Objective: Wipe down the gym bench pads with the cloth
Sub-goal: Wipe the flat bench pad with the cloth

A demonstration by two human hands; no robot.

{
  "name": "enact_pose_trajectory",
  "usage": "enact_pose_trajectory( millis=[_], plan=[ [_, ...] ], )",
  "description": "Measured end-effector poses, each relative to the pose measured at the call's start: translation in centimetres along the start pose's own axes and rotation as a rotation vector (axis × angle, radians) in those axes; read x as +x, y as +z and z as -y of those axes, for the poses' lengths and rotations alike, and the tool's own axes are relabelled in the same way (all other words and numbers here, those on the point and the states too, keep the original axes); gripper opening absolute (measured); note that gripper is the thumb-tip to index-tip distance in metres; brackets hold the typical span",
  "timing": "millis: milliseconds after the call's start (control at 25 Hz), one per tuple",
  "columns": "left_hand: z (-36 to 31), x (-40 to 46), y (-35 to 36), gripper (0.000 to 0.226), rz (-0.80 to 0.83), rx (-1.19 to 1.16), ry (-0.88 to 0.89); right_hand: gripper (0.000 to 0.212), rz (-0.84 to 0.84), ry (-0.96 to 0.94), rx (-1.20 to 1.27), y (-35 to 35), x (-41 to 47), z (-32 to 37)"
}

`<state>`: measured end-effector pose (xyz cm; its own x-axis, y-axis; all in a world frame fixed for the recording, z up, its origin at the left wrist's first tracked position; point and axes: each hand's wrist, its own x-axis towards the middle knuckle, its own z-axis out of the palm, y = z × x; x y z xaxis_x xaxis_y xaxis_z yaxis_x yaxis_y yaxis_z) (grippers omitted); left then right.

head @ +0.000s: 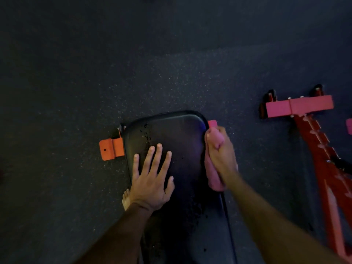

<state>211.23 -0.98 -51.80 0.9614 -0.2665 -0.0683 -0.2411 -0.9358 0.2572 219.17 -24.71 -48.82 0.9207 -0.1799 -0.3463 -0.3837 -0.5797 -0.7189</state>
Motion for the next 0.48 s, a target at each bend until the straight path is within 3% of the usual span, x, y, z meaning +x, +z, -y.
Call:
enact_pose_trajectory(
  millis=[80,280,400,480],
  plan=[
    [0.2,0.1,-0.1,0.074,0.004,-0.008,0.009,0.011,0.059,-0.066,-0.064,-0.2,4.5,2.1],
    [0.4,0.0,-0.5,0.072,0.029,-0.049,0.028,0.054,0.327,-0.309,-0.414,-4.0,12.0,7.5],
    [0.6,0.0,-0.4,0.069,0.030,-0.088,0.035,0.023,0.588,-0.179,-0.540,-0.7,14.6,9.0],
    [0.5,-0.1,-0.5,0.068,0.037,-0.109,0.038,0.024,0.604,-0.103,-0.638,1.7,14.6,9.9]
  ],
)
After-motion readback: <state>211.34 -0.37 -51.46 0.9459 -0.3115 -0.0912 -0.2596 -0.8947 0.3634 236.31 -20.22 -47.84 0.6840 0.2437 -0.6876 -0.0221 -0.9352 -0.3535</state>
